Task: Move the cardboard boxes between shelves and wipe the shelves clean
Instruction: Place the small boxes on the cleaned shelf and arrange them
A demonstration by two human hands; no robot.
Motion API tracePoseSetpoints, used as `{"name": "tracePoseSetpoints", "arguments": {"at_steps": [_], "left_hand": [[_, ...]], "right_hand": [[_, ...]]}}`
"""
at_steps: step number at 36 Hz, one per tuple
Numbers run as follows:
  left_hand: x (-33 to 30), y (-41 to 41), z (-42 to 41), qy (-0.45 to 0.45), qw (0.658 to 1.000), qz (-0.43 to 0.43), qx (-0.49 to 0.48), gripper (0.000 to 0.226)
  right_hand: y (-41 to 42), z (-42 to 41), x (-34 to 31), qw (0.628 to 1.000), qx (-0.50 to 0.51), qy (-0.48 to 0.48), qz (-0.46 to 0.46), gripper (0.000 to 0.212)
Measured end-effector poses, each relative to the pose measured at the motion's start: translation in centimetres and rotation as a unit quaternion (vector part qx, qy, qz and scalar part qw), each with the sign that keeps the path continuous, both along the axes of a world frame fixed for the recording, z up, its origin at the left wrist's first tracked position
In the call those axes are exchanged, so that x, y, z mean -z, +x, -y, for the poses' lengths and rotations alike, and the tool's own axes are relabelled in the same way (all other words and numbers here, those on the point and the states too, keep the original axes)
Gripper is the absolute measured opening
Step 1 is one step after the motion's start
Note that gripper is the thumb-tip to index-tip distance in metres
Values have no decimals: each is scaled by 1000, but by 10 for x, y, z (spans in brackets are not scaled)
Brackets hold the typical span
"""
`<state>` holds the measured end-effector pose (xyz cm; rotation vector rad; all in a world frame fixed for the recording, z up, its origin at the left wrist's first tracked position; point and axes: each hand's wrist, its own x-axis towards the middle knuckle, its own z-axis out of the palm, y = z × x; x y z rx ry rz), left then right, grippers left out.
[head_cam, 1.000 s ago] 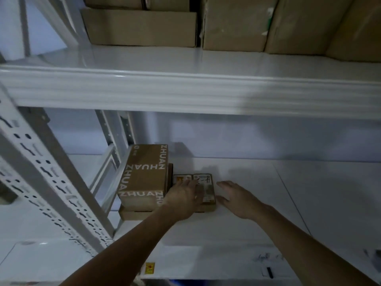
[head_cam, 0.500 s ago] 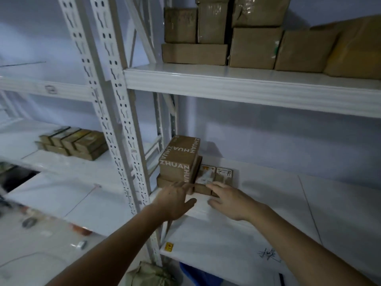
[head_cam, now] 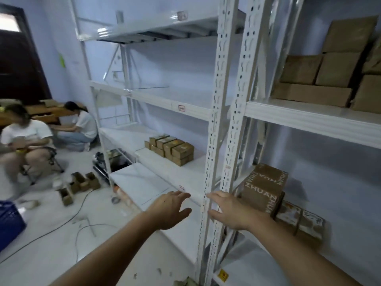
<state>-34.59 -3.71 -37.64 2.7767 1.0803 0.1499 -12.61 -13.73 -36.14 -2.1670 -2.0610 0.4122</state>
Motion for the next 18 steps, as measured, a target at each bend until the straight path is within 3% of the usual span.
{"name": "tracePoseSetpoints", "arguments": {"at_steps": [10, 18], "left_hand": [[-5, -172, -87, -10, 995, -6, -99, 58], [12, -244, -151, -19, 992, -26, -122, 59]], "right_hand": [[-147, -120, 5, 997, -72, 9, -6, 64], [-213, -188, 14, 996, -89, -2, -12, 63]]}}
